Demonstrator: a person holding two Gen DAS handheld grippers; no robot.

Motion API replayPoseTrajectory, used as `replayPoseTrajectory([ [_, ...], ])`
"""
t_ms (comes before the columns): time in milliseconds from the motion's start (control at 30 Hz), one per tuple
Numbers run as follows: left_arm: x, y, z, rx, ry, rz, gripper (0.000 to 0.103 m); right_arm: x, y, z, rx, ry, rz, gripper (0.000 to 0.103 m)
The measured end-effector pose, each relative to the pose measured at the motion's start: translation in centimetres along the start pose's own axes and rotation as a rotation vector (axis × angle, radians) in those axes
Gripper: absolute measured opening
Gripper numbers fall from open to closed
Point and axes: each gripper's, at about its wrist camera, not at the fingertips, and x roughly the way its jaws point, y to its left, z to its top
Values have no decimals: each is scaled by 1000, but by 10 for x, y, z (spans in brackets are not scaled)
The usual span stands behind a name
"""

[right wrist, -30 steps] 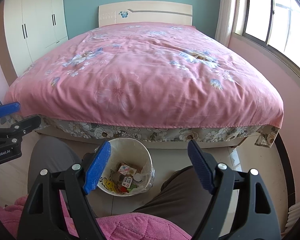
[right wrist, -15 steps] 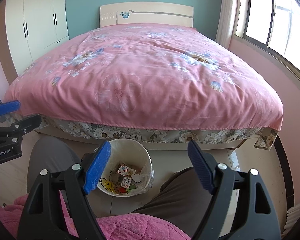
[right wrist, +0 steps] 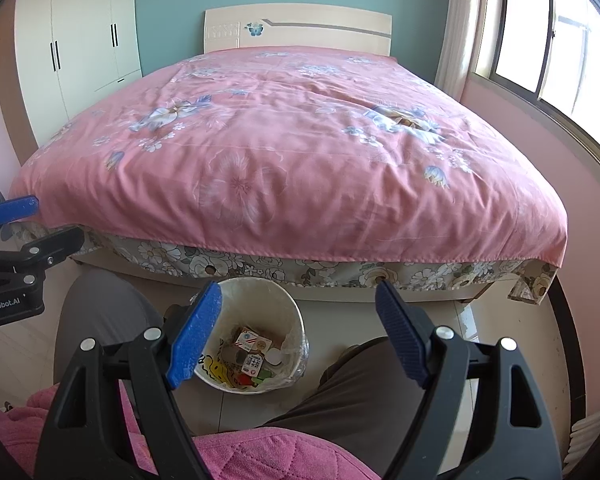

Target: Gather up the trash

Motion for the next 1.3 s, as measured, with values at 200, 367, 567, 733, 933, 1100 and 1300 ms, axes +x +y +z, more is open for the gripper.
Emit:
replayPoseTrajectory([
  [200,0,-2,1,7,-2,3,87,0,0,0,2,1,1,78],
  [367,0,-4,1,15,0,4,87,0,1,0,2,2,0,78],
  [567,1,-6,0,26,3,-5,87,1,0,0,2,3,2,78],
  [733,1,-6,-1,22,4,-11,87,1,1,1,1,5,3,78],
  [933,2,-4,-1,11,14,-15,87,1,2,1,0,6,5,78],
  [1100,3,-4,-1,15,14,-10,87,1,2,1,0,5,4,78],
  [1300,3,-4,-1,16,16,-21,87,1,2,1,2,6,4,78],
])
